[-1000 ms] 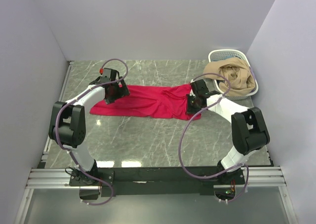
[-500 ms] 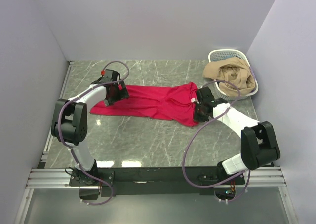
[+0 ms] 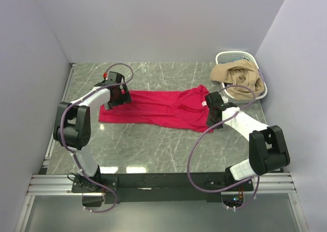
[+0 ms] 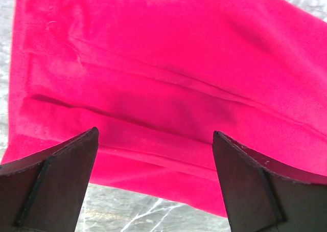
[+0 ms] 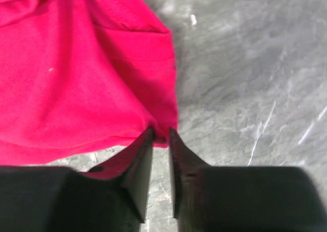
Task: Fold and stack the t-shirts
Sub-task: Fold the tshirt
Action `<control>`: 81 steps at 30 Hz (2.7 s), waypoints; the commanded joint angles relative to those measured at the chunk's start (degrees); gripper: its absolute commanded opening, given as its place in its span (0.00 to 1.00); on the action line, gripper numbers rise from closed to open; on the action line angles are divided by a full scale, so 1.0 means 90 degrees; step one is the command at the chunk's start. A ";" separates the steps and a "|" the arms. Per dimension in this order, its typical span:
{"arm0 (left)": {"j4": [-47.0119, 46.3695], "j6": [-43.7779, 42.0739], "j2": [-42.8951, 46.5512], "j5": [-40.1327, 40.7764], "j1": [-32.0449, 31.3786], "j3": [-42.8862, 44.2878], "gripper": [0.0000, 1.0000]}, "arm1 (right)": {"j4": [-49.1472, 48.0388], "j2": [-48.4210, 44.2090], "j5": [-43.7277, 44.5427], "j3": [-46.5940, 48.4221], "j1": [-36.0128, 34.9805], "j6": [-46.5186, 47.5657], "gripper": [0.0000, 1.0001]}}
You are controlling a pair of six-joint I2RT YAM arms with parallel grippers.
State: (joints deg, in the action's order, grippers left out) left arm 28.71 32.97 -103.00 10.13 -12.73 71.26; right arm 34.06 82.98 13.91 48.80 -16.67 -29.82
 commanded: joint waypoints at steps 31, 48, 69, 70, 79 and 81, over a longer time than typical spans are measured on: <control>-0.0387 0.0038 0.0126 -0.0628 -0.0080 0.0236 0.99 | -0.1070 0.2059 -0.2845 0.2508 -0.0599 0.0081 0.31; -0.0329 0.0028 0.0117 -0.0589 -0.0080 0.0275 1.00 | -0.0866 0.3201 -0.2308 0.3424 -0.0687 0.0344 0.32; -0.0464 0.0077 0.0360 -0.0345 -0.0080 0.0159 0.99 | -0.0775 0.3369 -0.1349 0.4834 -0.0414 0.0921 0.36; -0.0533 0.0077 0.0544 -0.0296 -0.0080 0.0119 0.99 | -0.0893 0.3088 -0.1660 0.4697 -0.0414 0.0912 0.37; -0.0525 -0.0021 0.0097 -0.0842 -0.0089 0.0997 1.00 | -0.0786 0.2334 -0.2033 0.3652 -0.0433 0.0648 0.38; -0.0553 -0.0069 0.0193 -0.1172 -0.0099 0.0901 0.99 | -0.0845 0.2081 -0.2141 0.3242 -0.0443 0.0618 0.38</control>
State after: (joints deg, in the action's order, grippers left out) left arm 24.25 33.54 -101.47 4.49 -13.21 77.43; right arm 27.09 106.41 -2.90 83.44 -20.47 -23.31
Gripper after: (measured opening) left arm 0.995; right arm 0.380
